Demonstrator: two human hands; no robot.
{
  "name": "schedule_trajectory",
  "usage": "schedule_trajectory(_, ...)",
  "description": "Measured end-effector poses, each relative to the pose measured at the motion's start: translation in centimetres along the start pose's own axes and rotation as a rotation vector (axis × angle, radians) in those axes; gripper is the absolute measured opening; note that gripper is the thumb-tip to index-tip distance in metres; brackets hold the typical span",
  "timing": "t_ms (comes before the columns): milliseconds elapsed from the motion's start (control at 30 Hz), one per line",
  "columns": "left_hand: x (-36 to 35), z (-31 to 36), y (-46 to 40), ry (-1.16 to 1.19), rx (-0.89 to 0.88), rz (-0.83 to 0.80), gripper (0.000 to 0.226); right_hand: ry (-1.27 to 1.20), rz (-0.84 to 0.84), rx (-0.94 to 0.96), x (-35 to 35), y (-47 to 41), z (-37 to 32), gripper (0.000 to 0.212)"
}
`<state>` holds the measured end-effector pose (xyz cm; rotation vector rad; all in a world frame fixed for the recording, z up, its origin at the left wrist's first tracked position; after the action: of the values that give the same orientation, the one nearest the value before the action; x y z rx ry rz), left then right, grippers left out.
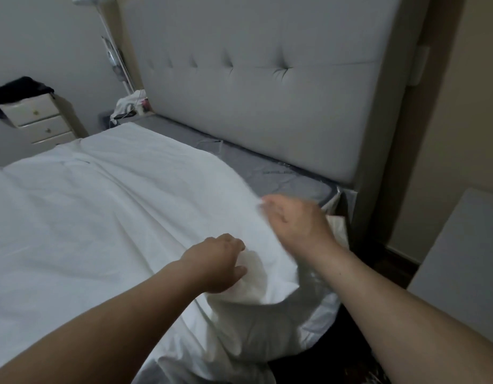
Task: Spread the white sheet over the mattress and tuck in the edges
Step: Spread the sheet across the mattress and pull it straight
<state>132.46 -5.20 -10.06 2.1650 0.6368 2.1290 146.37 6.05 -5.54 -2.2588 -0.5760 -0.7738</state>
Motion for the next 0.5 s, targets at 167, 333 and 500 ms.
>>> schedule_trajectory(167, -1.5, -0.7, 0.3, -0.044, 0.002, -0.066, 0.058, 0.123, -0.586, 0.027, -5.5, 2.0, 0.6, 0.029)
schedule_trajectory(333, -2.2, -0.7, 0.5, 0.005, 0.011, -0.052, 0.031, -0.179, 0.127, -0.552, 0.7, -0.4, 10.5, 0.027)
schedule_trajectory(500, -1.6, 0.4, -1.2, 0.080, -0.026, -0.026, 0.040, -0.296, 0.601, -0.882, 3.9, 2.1, 19.4, 0.037)
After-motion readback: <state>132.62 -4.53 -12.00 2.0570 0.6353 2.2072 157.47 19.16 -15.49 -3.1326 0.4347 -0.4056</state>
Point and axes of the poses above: each hand's wrist, its own y-axis away from the middle knuckle, its own x-axis out of the back of the hand, z = x × y, the point moved 6 cm from there along -y, towards the middle knuckle, and after that the axes turned 1 degree about -y, right-handed, at the moved point
